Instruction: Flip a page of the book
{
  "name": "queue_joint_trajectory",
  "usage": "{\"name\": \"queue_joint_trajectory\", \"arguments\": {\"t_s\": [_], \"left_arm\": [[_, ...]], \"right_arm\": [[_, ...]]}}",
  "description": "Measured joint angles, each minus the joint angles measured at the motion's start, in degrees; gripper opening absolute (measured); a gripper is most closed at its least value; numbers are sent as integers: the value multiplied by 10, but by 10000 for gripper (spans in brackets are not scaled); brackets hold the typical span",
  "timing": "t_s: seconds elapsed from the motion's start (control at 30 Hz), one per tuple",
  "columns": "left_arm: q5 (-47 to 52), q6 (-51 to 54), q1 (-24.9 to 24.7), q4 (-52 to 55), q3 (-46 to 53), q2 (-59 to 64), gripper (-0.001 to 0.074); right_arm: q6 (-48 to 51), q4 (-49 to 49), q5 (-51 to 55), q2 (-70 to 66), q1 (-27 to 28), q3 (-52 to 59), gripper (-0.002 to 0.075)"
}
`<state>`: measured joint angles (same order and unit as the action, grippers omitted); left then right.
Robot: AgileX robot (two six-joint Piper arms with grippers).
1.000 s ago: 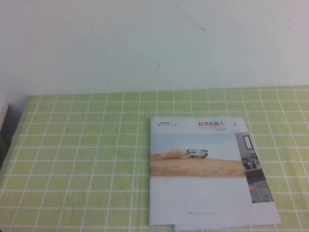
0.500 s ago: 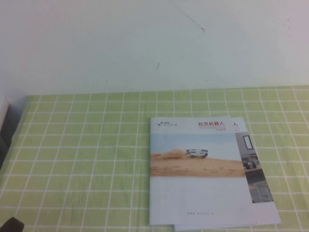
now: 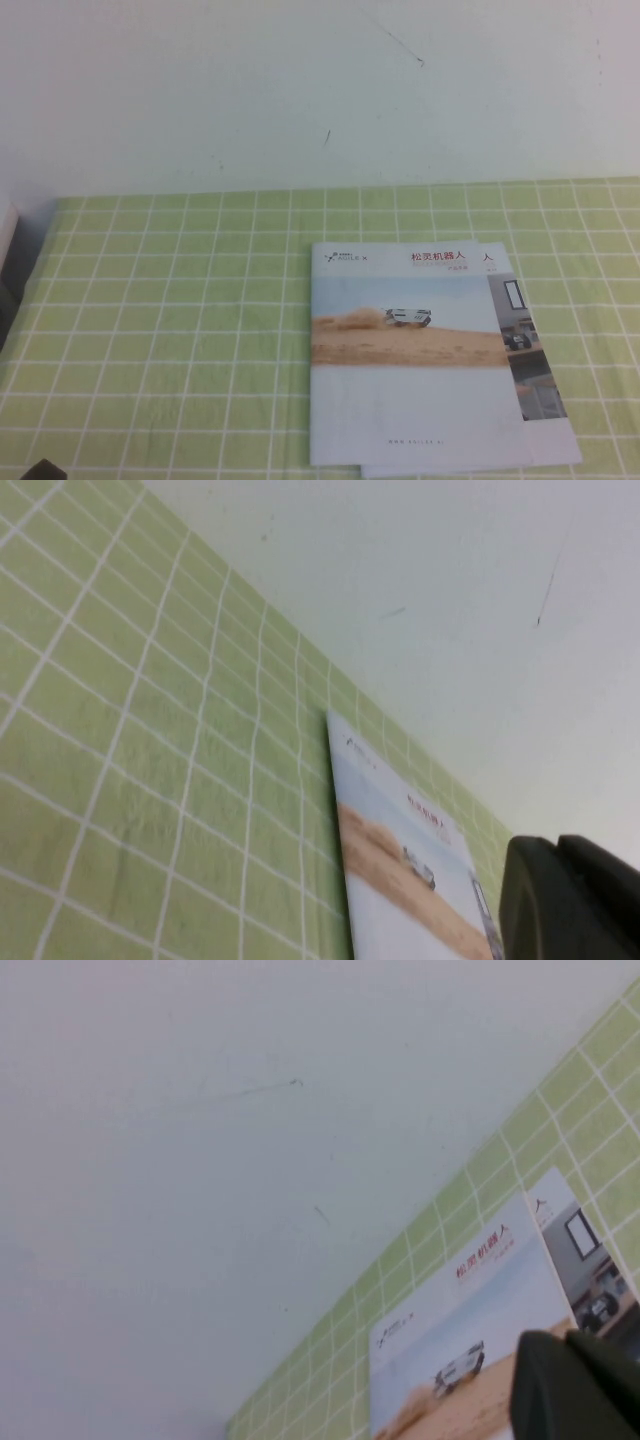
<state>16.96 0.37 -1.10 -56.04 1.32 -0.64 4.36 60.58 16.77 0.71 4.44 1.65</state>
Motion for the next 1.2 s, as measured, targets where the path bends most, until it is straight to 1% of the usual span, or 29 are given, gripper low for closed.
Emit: {"name": "queue_joint_trajectory", "arguments": {"t_s": [0.1,0.2,0.3,0.4,0.5,0.57,0.63,0.67,0.73,0.8,0.9,0.97,1.1,1.2], "left_arm": [[30,8,0,3,0,0,-4],[55,41,0,4,0,0,-4],[60,68,0,-8,0,0,-4],[71,112,0,-36,0,0,-4],[115,175,0,-76,0,0,-4],[174,209,0,-84,-4,0,-4],[228,235,0,-72,-28,-1,-4],[241,240,0,-65,-41,-1,-4],[252,245,0,-46,-75,-1,-4],[253,238,1,-4,-113,8,-4],[258,214,1,39,-151,50,-4],[270,220,1,57,-168,89,-4],[293,258,1,117,-222,174,-4],[298,259,1,199,-279,235,-4]], "right_arm": [[18,-3,-22,0,0,0,-4],[116,-16,-22,0,0,0,-4],[234,-13,6,0,0,0,-4],[300,-3,40,0,0,0,-4],[344,14,52,0,0,0,-4],[355,19,55,0,0,0,-4],[361,22,60,0,0,0,-4],[363,24,66,0,0,0,-4],[366,26,77,0,0,0,-4],[379,23,99,0,0,-13,-4],[391,3,120,-8,0,-62,-4],[393,-16,126,-33,0,-100,-4],[395,-82,157,-105,0,-165,-4],[395,-146,180,-165,0,-213,-4]]}}
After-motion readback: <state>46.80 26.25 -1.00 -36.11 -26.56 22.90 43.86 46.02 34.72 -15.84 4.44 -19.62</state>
